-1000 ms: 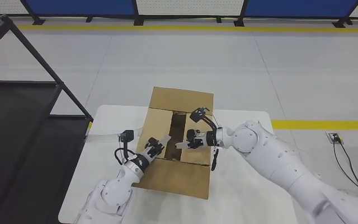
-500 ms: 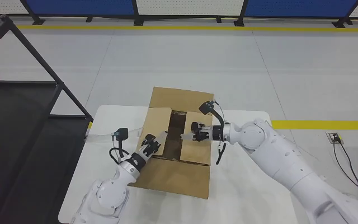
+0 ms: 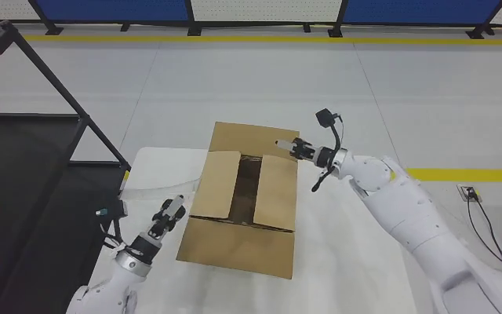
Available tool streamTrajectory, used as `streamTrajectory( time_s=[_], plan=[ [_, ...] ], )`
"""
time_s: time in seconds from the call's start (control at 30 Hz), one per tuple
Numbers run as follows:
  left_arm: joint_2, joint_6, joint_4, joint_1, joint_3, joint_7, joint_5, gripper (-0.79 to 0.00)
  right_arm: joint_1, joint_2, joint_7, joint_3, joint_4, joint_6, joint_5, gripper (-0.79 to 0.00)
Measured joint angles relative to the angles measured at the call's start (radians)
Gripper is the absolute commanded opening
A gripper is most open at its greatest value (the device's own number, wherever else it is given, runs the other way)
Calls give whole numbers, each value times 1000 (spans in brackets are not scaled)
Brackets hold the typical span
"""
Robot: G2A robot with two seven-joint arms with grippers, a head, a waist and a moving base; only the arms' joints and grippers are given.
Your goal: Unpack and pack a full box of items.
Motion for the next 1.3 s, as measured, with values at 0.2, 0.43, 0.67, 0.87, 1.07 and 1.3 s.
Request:
streamTrajectory(
  time_s=[0.2,0.43,0.67,0.87,1.07,1.3],
  plan=[
    [16,4,0,98,-109,-175,-137,0,9,-24,-40,5,68,54,16,0],
    [16,4,-1,97,-107,-169,-134,0,8,-23,-42,6,64,54,14,0],
    [14,56,22,119,-43,-141,-66,0,8,-12,-70,38,58,34,-54,0],
    [16,87,40,152,-19,-159,-55,0,14,-6,-44,66,92,-10,-86,0],
    [15,67,12,187,-20,-95,-47,0,14,-5,-23,89,105,-44,-102,0],
    [13,27,-21,247,-73,20,-60,0,20,-7,7,108,118,-60,-120,0]
  ],
)
